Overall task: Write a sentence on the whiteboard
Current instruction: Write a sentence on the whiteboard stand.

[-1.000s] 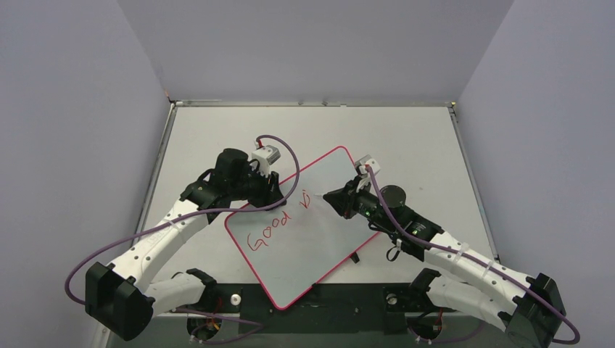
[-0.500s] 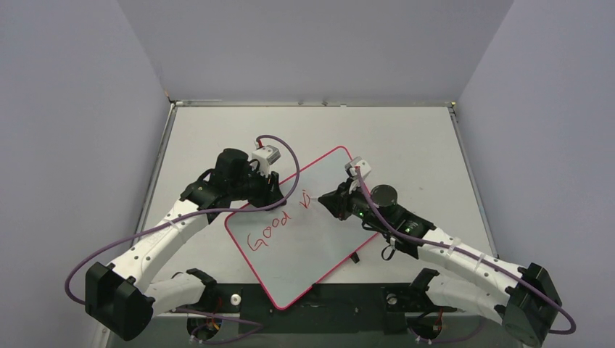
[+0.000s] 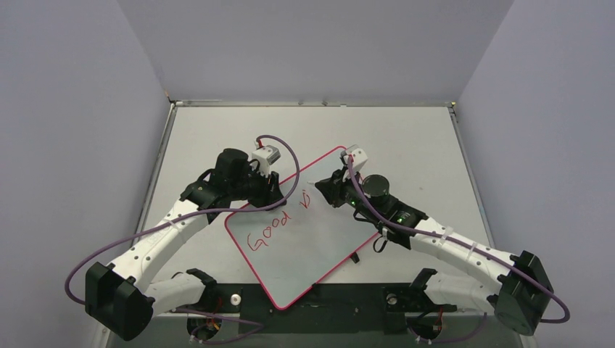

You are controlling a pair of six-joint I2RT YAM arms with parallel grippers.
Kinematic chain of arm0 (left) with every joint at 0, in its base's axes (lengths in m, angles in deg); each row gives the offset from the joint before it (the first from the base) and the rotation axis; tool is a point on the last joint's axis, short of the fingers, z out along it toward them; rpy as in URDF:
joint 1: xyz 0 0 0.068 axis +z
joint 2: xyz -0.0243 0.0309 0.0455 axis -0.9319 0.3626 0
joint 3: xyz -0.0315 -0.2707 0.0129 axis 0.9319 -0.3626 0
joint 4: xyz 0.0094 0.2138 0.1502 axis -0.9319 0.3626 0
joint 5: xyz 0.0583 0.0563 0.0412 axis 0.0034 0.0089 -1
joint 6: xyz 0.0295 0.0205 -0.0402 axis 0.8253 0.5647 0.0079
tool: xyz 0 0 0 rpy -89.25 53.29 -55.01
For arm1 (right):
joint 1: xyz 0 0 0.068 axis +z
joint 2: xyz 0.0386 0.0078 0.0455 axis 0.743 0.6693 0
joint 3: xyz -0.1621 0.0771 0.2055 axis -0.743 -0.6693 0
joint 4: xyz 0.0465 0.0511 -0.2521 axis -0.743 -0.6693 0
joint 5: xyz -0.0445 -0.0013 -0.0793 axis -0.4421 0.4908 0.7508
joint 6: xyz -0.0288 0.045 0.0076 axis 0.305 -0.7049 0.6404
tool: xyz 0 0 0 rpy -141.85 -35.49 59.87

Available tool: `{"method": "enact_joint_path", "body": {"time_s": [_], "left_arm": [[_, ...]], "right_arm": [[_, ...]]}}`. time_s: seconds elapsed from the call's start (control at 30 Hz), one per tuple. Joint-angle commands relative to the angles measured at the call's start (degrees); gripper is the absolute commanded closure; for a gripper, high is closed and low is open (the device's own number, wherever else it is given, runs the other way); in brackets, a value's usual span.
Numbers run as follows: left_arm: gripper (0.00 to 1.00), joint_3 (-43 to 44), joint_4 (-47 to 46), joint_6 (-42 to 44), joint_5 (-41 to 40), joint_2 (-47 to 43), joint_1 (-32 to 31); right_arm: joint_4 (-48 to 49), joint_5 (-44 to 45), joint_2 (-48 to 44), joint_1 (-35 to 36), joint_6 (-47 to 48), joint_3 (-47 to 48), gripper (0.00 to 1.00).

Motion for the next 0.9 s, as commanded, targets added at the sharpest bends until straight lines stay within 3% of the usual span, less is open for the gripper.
{"method": "enact_joint_path", "body": {"time_s": [0.0,0.43,0.87], "left_arm": [[1.00,0.36,-1.12,4.13,-6.31,-1.60,0.31],[1.00,0.36,-1.15,4.24,-6.52,-1.64,0.31],[1.00,0.42,-1.14,4.22,-6.42,-1.57,0.31]], "right_arm": [[1.57,3.28,1.55,0.32,1.19,3.98,1.00],[0.42,4.89,6.37,0.40,0.75,4.20,1.00],[-3.40,9.05,2.43,4.91,-0.05,0.05,1.00]]}}
